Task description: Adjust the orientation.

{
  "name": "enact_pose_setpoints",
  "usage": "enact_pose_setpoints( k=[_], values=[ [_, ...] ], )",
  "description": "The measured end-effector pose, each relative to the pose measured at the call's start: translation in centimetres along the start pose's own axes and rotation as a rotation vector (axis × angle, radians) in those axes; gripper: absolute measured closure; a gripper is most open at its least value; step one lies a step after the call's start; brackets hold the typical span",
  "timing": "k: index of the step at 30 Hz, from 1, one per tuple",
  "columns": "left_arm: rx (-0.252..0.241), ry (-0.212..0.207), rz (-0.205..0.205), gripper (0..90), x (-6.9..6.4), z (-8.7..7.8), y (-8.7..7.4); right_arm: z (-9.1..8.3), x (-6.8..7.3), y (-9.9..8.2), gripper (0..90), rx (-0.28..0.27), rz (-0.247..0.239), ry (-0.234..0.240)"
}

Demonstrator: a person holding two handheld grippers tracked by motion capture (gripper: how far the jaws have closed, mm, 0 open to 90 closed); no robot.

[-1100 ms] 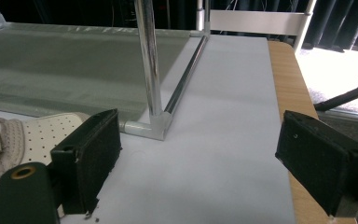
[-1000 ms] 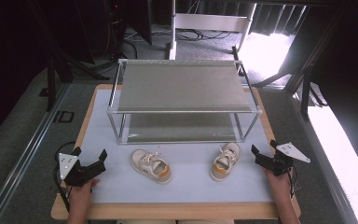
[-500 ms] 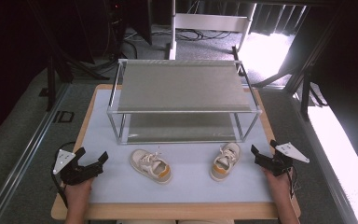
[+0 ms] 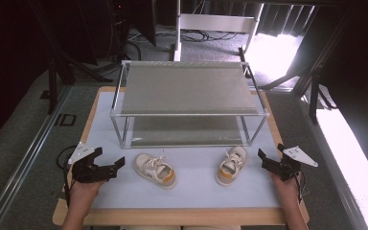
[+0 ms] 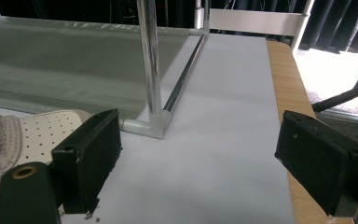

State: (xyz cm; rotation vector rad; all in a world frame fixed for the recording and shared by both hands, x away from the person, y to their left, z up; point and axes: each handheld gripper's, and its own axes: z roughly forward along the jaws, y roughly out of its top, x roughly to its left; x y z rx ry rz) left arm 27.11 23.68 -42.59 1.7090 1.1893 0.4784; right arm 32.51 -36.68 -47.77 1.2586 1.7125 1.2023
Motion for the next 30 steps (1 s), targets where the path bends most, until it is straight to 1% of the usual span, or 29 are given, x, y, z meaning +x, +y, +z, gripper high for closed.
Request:
enact_pose_setpoints(
  k=[1,2,4,5,7,8,10,11,12,13,15,17,18,19,21,23,24,26,28,30],
  values=[
    [0.007,-0.01,0.007,0.0,-0.2,0.0,0.2,0.0,0.0,0.0,13.6,0.0,0.0,0.001],
    [0.025,-0.017,0.014,0.0,-0.3,0.1,0.3,0.0,0.0,0.0,13.6,0.0,-0.001,0.001],
    [0.064,-0.018,0.037,0.0,-0.4,0.2,0.5,0.0,0.0,0.0,13.6,0.0,-0.001,0.001],
    [0.088,-0.028,0.049,0.0,-0.4,0.3,0.6,0.0,0.0,0.0,13.6,0.0,-0.001,0.002],
    [0.125,-0.028,0.071,0.0,-0.5,0.3,0.6,0.0,0.0,0.0,13.6,0.0,-0.002,0.002],
    [0.142,-0.036,0.077,0.0,-0.4,0.3,0.6,0.0,0.0,0.0,13.6,0.0,-0.003,0.003],
    [0.189,-0.036,0.093,0.0,-0.4,0.3,0.6,0.0,0.0,0.0,13.6,0.001,-0.003,0.002],
    [0.212,-0.044,0.103,0.0,-0.3,0.3,0.7,0.0,0.0,0.0,13.6,0.0,-0.004,0.002],
    [0.227,-0.039,0.11,0.0,-0.2,0.3,0.7,0.0,0.0,0.0,13.7,0.001,-0.005,0.002],
    [0.248,-0.041,0.114,0.0,-0.1,0.2,0.8,0.0,0.0,0.0,13.7,0.001,-0.005,0.002],
    [0.287,-0.043,0.109,0.0,0.2,0.1,1.0,0.0,0.0,0.0,13.7,0.001,-0.007,0.002],
    [0.344,-0.059,0.113,0.0,0.6,0.1,1.1,0.0,0.0,0.0,13.7,0.001,-0.007,0.002],
    [0.379,-0.062,0.121,0.0,0.7,0.0,1.0,0.0,0.0,0.0,13.7,0.001,-0.007,0.002],
    [0.397,-0.064,0.126,0.0,0.8,0.0,1.0,0.0,0.0,0.0,13.8,0.001,-0.007,0.002],
    [0.445,-0.08,0.118,0.0,1.3,0.0,1.0,0.0,0.1,0.0,13.7,0.002,-0.008,0.0],
    [0.493,-0.057,0.139,0.0,1.5,-0.1,0.9,0.0,0.1,0.0,13.8,0.002,-0.008,0.0],
    [0.521,-0.059,0.15,0.0,1.6,-0.2,0.9,0.0,0.1,0.0,13.7,0.002,-0.009,0.0],
    [0.563,-0.066,0.159,0.0,1.7,-0.3,0.8,0.1,0.1,0.0,13.8,0.003,-0.009,-0.001],
    [0.617,-0.081,0.171,0.0,1.8,-0.3,0.6,0.1,0.1,0.0,13.8,0.003,-0.008,-0.002],
    [0.671,-0.059,0.21,0.0,1.7,-0.3,0.5,0.1,0.1,0.0,13.8,0.004,-0.01,-0.003]
  ],
)
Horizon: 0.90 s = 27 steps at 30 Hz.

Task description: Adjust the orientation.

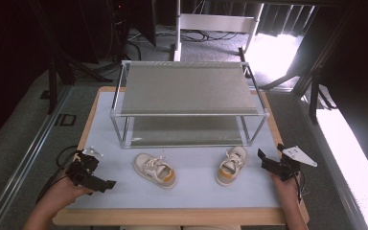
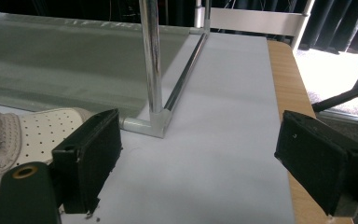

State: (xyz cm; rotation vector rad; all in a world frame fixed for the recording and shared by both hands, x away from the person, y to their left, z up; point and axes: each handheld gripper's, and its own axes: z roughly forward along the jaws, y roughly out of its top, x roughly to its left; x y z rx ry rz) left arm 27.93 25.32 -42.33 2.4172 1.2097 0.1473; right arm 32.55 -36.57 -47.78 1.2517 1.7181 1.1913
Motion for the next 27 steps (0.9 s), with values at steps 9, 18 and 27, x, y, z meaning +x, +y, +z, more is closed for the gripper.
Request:
enact_pose_setpoints(
  k=[9,18,27],
  values=[
    [0.171,-0.012,0.013,0.3,0.2,-0.4,-0.2,0.0,0.0,0.0,13.8,0.001,-0.002,0.0],
    [0.26,-0.002,0.015,4.1,-0.2,-0.1,0.2,0.0,0.0,0.0,13.9,0.001,-0.003,0.0],
    [0.239,-0.022,0.064,4.7,-1.8,-0.1,1.5,0.0,0.0,0.0,13.9,0.001,-0.003,0.001]
  ],
)
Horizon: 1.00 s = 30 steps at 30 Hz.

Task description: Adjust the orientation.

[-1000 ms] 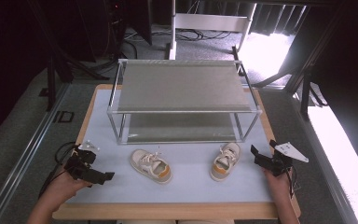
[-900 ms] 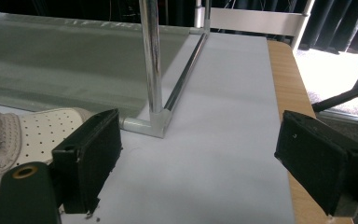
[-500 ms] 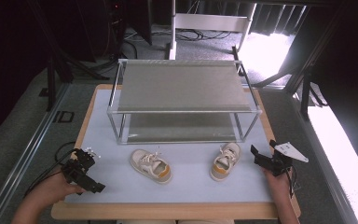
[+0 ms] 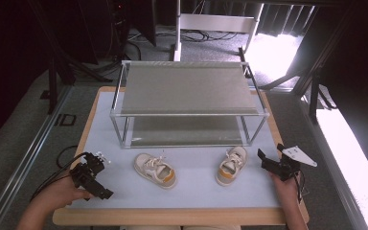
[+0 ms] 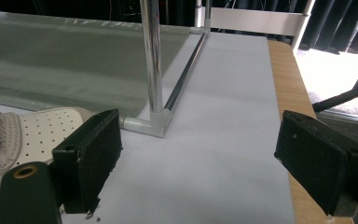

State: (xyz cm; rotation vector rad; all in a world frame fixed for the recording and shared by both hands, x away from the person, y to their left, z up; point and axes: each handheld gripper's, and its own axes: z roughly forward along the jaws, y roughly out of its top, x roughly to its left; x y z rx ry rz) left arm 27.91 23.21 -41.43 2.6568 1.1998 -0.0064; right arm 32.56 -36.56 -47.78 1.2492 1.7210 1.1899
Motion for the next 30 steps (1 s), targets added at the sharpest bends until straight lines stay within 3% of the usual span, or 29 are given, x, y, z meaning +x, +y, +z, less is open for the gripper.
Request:
enact_pose_setpoints(
  k=[6,16,27,29,30],
  values=[
    [0.017,-0.008,0.009,6.2,-1.0,-0.4,1.5,0.0,0.0,0.0,13.9,0.0,0.0,0.0],
    [-0.026,-0.037,0.098,6.2,-3.4,-1.0,4.8,0.0,0.0,0.0,13.9,-0.001,0.0,0.001],
    [-0.029,-0.062,0.143,6.2,-5.7,-1.0,8.2,0.0,0.0,0.0,13.9,0.0,0.001,0.004],
    [-0.029,-0.062,0.143,6.2,-5.7,-1.0,8.2,0.0,0.0,0.0,13.9,0.0,0.0,0.004],
    [-0.033,-0.077,0.158,6.2,-6.4,-0.8,9.1,0.0,0.0,0.0,13.9,0.001,0.0,0.004]
  ],
)
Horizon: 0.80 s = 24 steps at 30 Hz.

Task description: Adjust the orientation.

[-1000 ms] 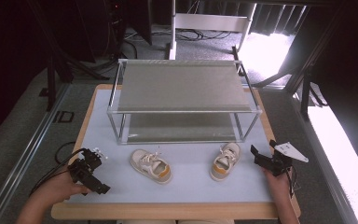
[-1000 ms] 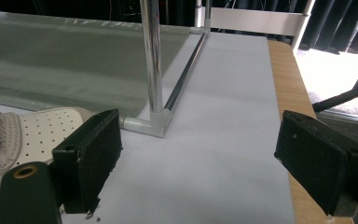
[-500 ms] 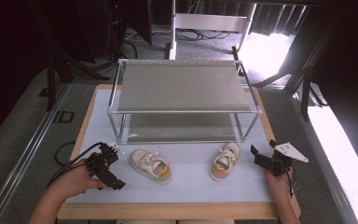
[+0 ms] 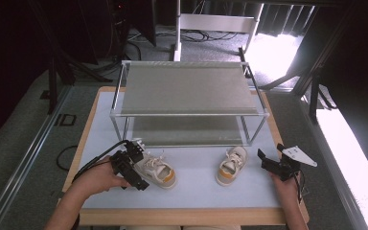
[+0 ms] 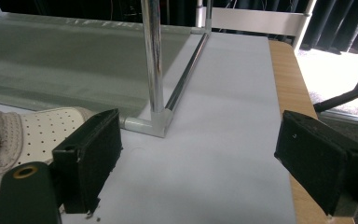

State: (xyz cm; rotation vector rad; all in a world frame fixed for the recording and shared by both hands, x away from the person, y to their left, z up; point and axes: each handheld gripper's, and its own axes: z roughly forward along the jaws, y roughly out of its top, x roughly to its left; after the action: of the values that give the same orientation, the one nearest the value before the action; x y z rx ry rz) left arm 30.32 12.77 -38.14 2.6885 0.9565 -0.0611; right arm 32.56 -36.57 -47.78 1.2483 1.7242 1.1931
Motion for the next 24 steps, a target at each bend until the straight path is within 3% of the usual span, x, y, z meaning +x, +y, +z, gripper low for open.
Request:
enact_pose_setpoints(
  k=[11,14,19,21,24],
  values=[
    [0.009,-0.045,0.084,6.2,-2.4,0.7,3.5,0.0,0.0,0.0,14.0,0.0,0.0,0.004],
    [-0.008,-0.056,0.103,6.2,-2.8,1.0,4.2,0.0,0.0,0.0,14.0,0.0,0.0,0.004],
    [-0.03,-0.072,0.1,6.3,-3.1,1.6,5.2,0.0,0.0,0.0,14.0,0.0,0.002,0.006],
    [-0.022,-0.063,0.094,14.3,-3.2,1.8,5.6,0.0,0.0,0.0,14.0,0.0,0.002,0.006],
    [-0.003,-0.065,0.083,16.9,-3.2,2.4,6.0,0.0,0.0,0.0,14.1,0.0,0.004,0.007]
  ],
)
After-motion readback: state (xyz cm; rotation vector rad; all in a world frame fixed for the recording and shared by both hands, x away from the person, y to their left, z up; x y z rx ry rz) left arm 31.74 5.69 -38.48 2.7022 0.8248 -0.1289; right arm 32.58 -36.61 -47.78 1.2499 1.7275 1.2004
